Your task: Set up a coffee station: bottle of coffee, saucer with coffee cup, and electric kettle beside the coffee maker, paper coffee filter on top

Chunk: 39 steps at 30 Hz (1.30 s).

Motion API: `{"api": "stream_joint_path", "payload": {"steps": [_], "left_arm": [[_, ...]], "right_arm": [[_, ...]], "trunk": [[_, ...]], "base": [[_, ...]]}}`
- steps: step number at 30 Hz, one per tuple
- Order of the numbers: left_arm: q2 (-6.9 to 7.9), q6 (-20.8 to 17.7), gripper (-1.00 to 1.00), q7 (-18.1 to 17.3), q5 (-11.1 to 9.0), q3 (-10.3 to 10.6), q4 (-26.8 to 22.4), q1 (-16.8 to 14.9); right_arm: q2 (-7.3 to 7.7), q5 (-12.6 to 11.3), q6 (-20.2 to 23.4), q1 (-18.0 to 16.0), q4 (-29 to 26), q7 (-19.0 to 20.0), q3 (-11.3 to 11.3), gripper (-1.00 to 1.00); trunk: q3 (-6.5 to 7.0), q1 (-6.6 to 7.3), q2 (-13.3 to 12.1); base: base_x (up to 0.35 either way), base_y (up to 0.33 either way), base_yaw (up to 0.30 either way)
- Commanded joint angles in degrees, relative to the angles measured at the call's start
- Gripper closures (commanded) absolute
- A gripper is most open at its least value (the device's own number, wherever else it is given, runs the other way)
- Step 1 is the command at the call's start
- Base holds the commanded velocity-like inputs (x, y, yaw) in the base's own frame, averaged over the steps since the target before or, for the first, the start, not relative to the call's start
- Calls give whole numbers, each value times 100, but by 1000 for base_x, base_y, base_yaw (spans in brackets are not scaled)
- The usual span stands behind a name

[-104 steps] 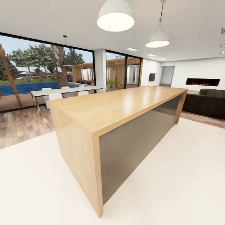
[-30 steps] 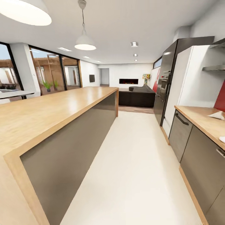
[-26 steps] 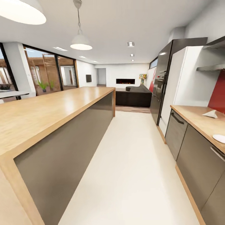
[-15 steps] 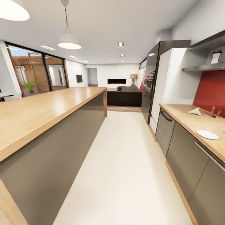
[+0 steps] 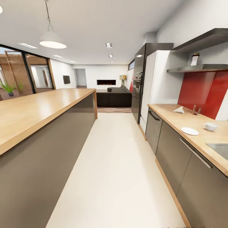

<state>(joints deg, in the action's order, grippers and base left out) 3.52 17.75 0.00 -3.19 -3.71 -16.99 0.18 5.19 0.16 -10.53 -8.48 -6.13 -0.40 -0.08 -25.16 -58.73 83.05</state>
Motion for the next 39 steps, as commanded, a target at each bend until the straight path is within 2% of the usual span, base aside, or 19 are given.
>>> {"api": "stream_joint_path", "payload": {"steps": [1, 10, 27, 39], "left_arm": [[0, 9, -100, 0, -33, 2, -6, 1], [0, 9, -100, 0, -33, 2, -6, 3], [0, 9, -100, 0, -33, -7, -6, 1], [0, 9, -100, 0, -33, -7, -6, 3]], "right_arm": [[0, 1, -20, -5, 7, -4, -1, -100], [0, 8, -22, -5, 7, -4, 6, -100], [-9, 19, -20, -5, 22, -7, 19, -100], [-9, 19, -20, -3, 24, -4, 25, -100]], "trunk": [[-5, 0, 3], [-5, 0, 3], [-5, 0, 3], [-5, 0, 3]], "base": [[0, 0, -256], [7, 6, -239], [200, 157, -32], [20, 10, -232]]}}
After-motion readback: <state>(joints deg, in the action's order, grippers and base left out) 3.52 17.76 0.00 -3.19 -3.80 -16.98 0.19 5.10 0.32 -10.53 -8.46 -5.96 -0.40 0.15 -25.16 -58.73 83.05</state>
